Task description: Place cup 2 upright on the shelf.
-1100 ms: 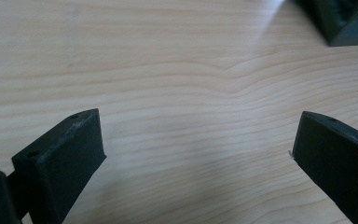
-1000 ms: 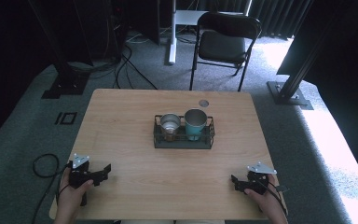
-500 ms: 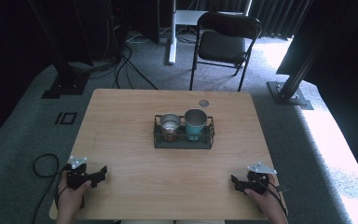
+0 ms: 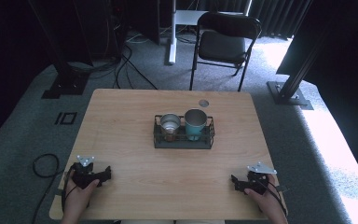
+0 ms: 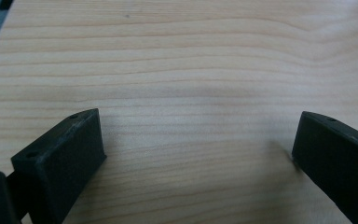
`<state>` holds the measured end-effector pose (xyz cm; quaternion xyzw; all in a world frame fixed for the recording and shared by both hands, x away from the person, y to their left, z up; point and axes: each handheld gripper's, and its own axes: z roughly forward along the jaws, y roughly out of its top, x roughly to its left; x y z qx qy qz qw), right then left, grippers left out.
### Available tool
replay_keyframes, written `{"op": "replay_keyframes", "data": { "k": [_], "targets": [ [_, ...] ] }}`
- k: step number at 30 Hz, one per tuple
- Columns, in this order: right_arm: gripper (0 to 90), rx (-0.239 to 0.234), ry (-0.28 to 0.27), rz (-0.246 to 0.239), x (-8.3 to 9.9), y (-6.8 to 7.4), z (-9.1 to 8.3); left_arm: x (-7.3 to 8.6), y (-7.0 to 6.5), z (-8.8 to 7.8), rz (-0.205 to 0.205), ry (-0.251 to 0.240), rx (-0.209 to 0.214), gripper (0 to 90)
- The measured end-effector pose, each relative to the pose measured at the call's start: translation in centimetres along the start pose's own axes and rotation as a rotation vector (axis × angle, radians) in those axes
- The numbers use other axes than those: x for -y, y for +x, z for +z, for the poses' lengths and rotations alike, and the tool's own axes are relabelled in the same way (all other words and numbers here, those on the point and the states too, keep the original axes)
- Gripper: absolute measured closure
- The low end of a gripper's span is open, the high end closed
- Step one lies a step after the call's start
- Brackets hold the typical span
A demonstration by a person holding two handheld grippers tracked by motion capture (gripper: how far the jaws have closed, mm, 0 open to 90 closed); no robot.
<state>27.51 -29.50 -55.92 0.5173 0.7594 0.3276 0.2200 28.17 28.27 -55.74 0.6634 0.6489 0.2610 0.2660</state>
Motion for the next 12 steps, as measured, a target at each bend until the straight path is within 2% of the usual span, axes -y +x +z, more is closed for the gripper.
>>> {"op": "replay_keyframes", "data": {
  "k": [12],
  "targets": [
    [11.2,0.000,0.000,0.000,0.00,0.00,0.00,-0.22,-0.14,0.21,-0.030,0.000,-0.027,2.6]
  ]
}}
